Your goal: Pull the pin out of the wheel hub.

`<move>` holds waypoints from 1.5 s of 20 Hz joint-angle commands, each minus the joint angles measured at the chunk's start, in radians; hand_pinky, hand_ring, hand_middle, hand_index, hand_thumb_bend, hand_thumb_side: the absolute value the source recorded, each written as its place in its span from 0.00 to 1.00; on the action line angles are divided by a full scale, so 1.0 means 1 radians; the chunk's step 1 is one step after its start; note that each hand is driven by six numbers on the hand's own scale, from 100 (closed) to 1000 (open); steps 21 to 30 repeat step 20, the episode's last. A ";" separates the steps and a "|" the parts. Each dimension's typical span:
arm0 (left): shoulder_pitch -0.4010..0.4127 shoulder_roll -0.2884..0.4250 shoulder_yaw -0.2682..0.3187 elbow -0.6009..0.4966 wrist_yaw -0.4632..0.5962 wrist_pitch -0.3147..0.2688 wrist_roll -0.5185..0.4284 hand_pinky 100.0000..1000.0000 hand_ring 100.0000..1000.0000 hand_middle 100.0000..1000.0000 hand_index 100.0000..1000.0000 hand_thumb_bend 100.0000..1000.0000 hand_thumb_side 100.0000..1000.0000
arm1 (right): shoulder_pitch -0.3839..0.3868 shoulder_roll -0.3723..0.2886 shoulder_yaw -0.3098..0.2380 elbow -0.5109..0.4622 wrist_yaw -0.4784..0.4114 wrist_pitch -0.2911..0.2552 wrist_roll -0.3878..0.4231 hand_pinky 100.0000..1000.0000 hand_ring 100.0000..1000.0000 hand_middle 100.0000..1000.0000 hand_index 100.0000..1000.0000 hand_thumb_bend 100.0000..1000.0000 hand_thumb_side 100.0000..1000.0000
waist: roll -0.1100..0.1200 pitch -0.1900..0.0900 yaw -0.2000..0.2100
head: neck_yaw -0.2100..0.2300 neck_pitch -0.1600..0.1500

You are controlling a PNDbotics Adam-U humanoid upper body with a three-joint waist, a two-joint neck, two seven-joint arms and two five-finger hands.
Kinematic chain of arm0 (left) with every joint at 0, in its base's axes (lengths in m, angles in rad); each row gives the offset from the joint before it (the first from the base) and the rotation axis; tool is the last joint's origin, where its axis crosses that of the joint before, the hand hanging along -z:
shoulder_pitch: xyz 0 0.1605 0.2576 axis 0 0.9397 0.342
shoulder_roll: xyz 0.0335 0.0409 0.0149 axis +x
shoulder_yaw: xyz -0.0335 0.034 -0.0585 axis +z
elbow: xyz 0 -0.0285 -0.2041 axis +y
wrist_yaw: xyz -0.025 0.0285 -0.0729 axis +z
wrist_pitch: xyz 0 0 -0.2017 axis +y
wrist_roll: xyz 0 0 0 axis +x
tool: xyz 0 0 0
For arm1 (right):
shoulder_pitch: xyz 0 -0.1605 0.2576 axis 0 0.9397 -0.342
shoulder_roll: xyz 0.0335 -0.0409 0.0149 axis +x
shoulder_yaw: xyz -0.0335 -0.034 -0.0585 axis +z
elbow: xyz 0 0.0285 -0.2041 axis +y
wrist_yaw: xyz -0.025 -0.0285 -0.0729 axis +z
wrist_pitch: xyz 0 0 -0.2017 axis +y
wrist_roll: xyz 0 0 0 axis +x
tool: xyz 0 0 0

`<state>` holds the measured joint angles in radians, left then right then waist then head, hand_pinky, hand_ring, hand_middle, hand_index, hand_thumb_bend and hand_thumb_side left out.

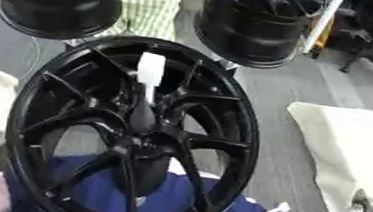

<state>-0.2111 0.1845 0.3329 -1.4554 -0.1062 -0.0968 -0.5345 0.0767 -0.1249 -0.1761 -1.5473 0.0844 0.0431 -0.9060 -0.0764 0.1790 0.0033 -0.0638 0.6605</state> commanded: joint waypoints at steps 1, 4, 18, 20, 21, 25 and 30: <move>-0.013 0.010 0.003 -0.013 0.007 -0.005 0.000 0.41 0.43 0.60 0.76 0.00 0.69 | -0.006 -0.011 -0.010 0.006 -0.008 -0.018 -0.001 0.21 0.42 0.73 0.71 0.26 0.10 | 0.005 -0.005 0.000 | -0.001 -0.013; -0.014 0.010 0.003 -0.010 0.005 -0.008 0.000 0.41 0.43 0.60 0.76 0.00 0.69 | -0.009 -0.011 -0.008 0.011 -0.008 -0.022 -0.001 0.21 0.42 0.73 0.71 0.26 0.10 | 0.007 -0.005 0.000 | -0.001 -0.014; -0.014 0.009 0.004 -0.004 0.003 -0.012 0.005 0.41 0.43 0.60 0.76 0.00 0.68 | -0.013 -0.012 -0.008 0.020 -0.003 -0.026 -0.001 0.21 0.42 0.72 0.71 0.26 0.11 | 0.010 -0.007 -0.003 | 0.000 -0.020; -0.014 0.009 0.004 -0.003 0.002 -0.011 0.005 0.41 0.43 0.60 0.76 0.00 0.68 | -0.013 -0.012 -0.008 0.021 -0.003 -0.026 -0.001 0.21 0.42 0.72 0.71 0.27 0.11 | 0.010 -0.008 -0.002 | -0.001 -0.020; -0.014 0.009 0.004 -0.003 0.002 -0.011 0.005 0.41 0.43 0.60 0.76 0.00 0.68 | -0.013 -0.012 -0.008 0.021 -0.003 -0.026 -0.001 0.21 0.42 0.72 0.71 0.27 0.11 | 0.010 -0.008 -0.002 | -0.001 -0.020; -0.014 0.009 0.004 -0.003 0.002 -0.011 0.005 0.41 0.43 0.60 0.76 0.00 0.68 | -0.013 -0.012 -0.008 0.021 -0.003 -0.026 -0.001 0.21 0.42 0.72 0.71 0.27 0.11 | 0.010 -0.008 -0.002 | -0.001 -0.020; -0.014 0.009 0.004 -0.003 0.002 -0.011 0.005 0.41 0.43 0.60 0.76 0.00 0.68 | -0.013 -0.012 -0.008 0.021 -0.003 -0.026 -0.001 0.21 0.42 0.72 0.71 0.27 0.11 | 0.010 -0.008 -0.002 | -0.001 -0.020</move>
